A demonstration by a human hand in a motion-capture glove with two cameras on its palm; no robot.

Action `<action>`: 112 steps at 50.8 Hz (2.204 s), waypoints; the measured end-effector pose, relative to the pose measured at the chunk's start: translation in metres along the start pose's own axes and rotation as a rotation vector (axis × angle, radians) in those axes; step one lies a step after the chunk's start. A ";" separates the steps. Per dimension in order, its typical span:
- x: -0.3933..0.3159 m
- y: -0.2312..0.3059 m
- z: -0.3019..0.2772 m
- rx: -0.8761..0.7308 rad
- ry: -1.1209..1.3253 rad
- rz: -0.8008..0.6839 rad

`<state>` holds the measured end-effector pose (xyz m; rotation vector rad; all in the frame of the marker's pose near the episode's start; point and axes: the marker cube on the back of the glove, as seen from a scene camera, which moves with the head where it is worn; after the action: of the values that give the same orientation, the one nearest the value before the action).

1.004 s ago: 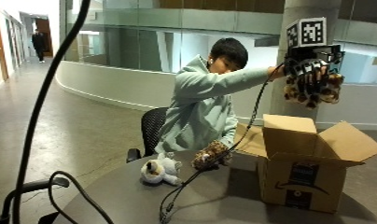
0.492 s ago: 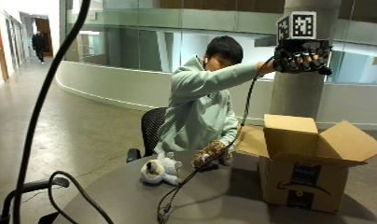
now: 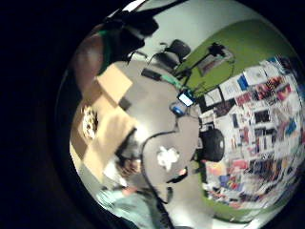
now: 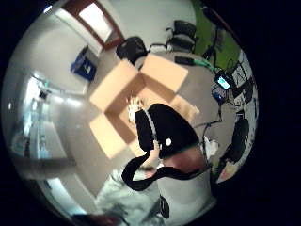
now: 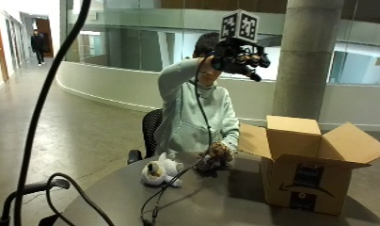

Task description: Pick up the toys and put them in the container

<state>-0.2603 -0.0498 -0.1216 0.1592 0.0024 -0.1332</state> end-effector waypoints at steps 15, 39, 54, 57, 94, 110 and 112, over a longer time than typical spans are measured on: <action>0.171 0.074 0.059 -0.048 0.097 -0.062; 0.255 0.129 0.188 -0.107 -0.035 -0.226; 0.206 0.165 0.315 -0.286 -0.095 -0.284; 0.204 0.170 0.338 -0.320 -0.104 -0.267; 0.163 0.132 0.345 -0.003 -0.145 -0.174; 0.066 0.091 0.150 0.075 -0.023 -0.233; 0.052 0.084 0.130 0.089 -0.021 -0.211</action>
<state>-0.1984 0.0047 0.0197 0.2466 -0.0079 -0.3457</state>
